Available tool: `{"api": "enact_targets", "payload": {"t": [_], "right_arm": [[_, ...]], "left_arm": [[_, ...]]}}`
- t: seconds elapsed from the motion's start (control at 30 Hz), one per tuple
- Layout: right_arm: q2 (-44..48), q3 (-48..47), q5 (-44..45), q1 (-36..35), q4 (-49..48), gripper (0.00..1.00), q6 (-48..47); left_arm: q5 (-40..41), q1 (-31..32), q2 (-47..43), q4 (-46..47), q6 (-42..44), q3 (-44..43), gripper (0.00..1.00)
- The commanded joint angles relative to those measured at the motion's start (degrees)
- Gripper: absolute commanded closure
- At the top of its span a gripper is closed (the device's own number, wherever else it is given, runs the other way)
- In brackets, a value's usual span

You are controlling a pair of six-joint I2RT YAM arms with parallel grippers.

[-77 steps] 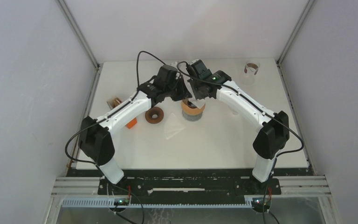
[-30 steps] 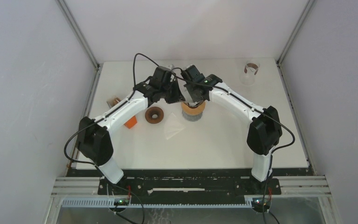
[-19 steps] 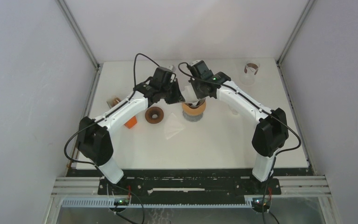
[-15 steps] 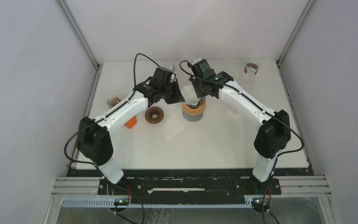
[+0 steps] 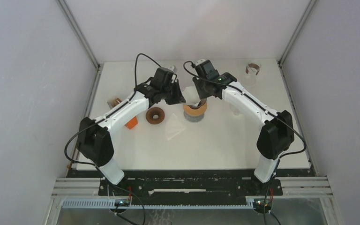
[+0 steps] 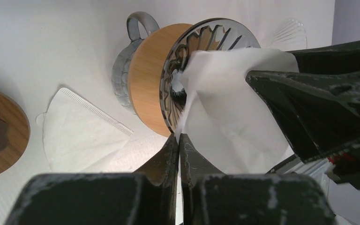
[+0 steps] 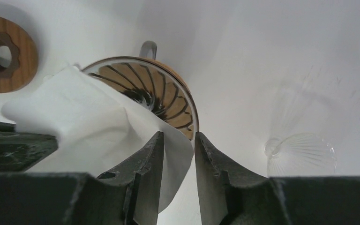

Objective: Place the coffee filter in the dripper
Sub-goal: Place the coffee filter in the coffee dripper.

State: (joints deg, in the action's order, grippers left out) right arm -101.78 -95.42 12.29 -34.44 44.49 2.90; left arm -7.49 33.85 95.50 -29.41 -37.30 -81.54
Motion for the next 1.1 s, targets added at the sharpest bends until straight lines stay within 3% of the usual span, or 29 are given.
{"api": "enact_targets", "payload": {"t": [0.0,0.47,1.07], "right_arm": [[2.6,2.2,-2.7,2.1,-2.6,0.61,0.4],[2.5,4.6,-9.7,3.4,-5.2,0.60,1.3],[-0.8,4.0,-5.5,2.4,-4.0,0.58,0.1]], "left_arm": [[0.7,-0.1,-2.3,-0.7,2.1,-1.5,0.91],[3.0,0.0,-1.5,-3.1,3.3,-3.5,0.66],[4.2,0.4,3.2,-4.7,5.1,-6.0,0.67]]}}
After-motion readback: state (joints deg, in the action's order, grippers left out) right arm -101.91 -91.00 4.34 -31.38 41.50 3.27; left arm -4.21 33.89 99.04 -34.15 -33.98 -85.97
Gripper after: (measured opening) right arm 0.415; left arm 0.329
